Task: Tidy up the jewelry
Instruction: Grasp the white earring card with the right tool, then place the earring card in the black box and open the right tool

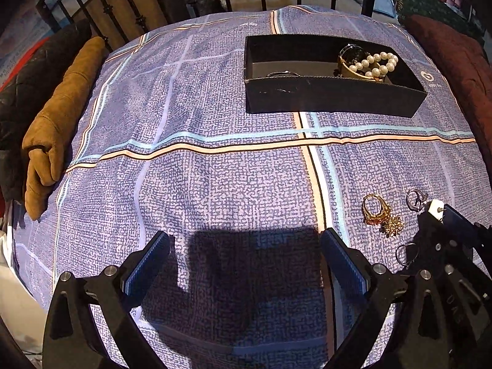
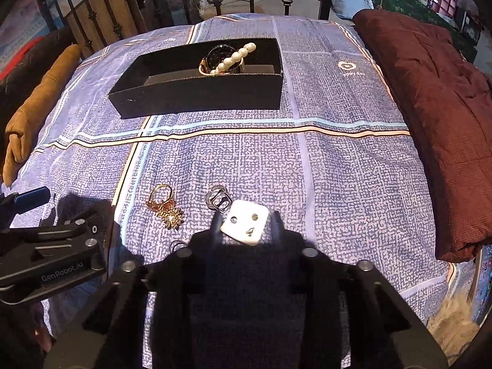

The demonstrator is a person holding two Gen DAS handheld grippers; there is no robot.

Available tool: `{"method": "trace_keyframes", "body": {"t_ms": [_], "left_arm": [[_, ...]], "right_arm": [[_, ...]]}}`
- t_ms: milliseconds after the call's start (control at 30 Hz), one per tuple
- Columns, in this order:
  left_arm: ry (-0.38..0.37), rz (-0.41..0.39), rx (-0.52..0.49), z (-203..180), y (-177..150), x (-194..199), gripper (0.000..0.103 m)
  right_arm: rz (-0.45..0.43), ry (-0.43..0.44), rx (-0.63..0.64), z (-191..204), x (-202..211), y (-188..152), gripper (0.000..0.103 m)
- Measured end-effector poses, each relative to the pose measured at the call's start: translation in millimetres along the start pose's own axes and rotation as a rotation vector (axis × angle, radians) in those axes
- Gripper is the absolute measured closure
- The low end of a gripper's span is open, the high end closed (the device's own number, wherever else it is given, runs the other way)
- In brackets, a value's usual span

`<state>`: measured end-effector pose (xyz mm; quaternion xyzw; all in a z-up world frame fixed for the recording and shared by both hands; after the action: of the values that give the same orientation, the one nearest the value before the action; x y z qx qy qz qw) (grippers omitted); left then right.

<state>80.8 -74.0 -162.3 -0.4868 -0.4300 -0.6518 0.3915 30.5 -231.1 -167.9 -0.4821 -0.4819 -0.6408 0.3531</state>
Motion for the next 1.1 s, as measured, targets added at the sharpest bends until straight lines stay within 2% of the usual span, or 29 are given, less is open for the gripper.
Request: {"method": "trace_keyframes", "body": {"t_ms": [167, 333, 533, 700, 833, 1100], "left_arm": [[0.009, -0.013, -0.013, -5.0, 1.6, 3.1, 0.007], [-0.002, -0.062, -0.006, -4.8, 10.2, 25.7, 0.007], [0.006, -0.165, 0.064, 11.0, 63.9, 68.0, 0.007], [0.026, -0.222, 0.101, 20.1, 108.0, 87.5, 0.007], [0.029, -0.214, 0.110, 22.3, 128.2, 78.1, 0.007], [0.023, -0.157, 0.094, 17.1, 143.9, 39.0, 0.007]], "right_arm": [[-0.004, 0.015, 0.000, 0.0, 5.4, -4.3, 0.078], [-0.050, 0.024, 0.016, 12.4, 30.1, 3.7, 0.078], [-0.143, -0.003, 0.037, 31.2, 68.0, 68.8, 0.078], [-0.181, 0.017, 0.018, 35.2, 77.9, 117.9, 0.078], [-0.172, 0.022, 0.008, 34.9, 67.1, 140.7, 0.078], [-0.124, 0.012, -0.004, 30.5, 32.1, 157.4, 0.076]]}}
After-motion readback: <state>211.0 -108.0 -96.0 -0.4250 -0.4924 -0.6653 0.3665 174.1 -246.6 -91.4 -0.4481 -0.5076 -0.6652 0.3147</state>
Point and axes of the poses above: each gripper's, at about its wrist camera, not at the fingertips, and x roughly against the way its jaws point, z to its left, y to its top, the point moved 4 cm from there along -x, roughly the way its jaws point, and after that the axes turned 12 degrees about z, right-handed, at the moved point
